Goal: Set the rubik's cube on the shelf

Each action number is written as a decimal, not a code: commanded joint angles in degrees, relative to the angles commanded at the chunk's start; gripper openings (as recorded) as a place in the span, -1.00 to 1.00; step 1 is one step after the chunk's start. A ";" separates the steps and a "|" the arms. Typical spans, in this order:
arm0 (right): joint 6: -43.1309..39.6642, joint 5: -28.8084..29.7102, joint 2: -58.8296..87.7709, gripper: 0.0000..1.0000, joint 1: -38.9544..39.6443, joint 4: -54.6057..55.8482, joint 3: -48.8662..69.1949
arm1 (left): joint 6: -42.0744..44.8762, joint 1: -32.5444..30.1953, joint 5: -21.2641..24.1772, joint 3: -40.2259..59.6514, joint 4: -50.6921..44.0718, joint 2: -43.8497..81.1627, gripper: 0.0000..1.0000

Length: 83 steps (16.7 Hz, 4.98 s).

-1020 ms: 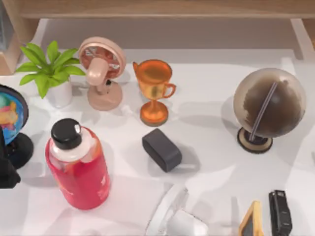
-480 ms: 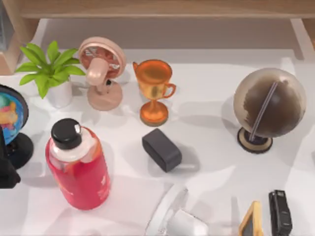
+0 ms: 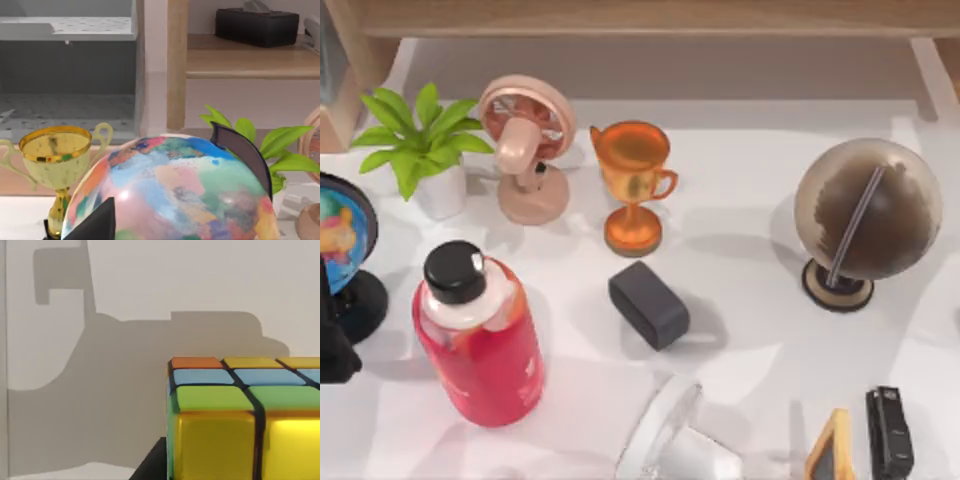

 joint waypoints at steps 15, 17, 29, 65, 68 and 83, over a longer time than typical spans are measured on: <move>-1.88 0.58 3.68 -1.00 0.03 -4.57 9.73 | 0.00 0.00 0.00 0.00 0.00 0.00 1.00; -0.01 -0.33 4.24 -1.00 0.14 -4.33 10.36 | 0.00 0.00 0.00 0.00 0.00 0.00 1.00; -0.45 -0.89 -6.82 -1.00 1.71 -3.79 3.13 | 0.00 0.00 0.00 0.00 0.00 0.00 1.00; 19.18 44.70 -13.63 -1.00 61.40 137.24 -59.02 | 0.00 0.00 0.00 0.00 0.00 0.00 1.00; 19.29 44.60 -13.48 -1.00 61.65 137.11 -58.83 | 0.00 0.00 0.00 0.00 0.00 0.00 1.00; 20.56 37.63 -0.89 -1.00 54.10 122.45 -32.22 | 0.00 0.00 0.00 0.00 0.00 0.00 1.00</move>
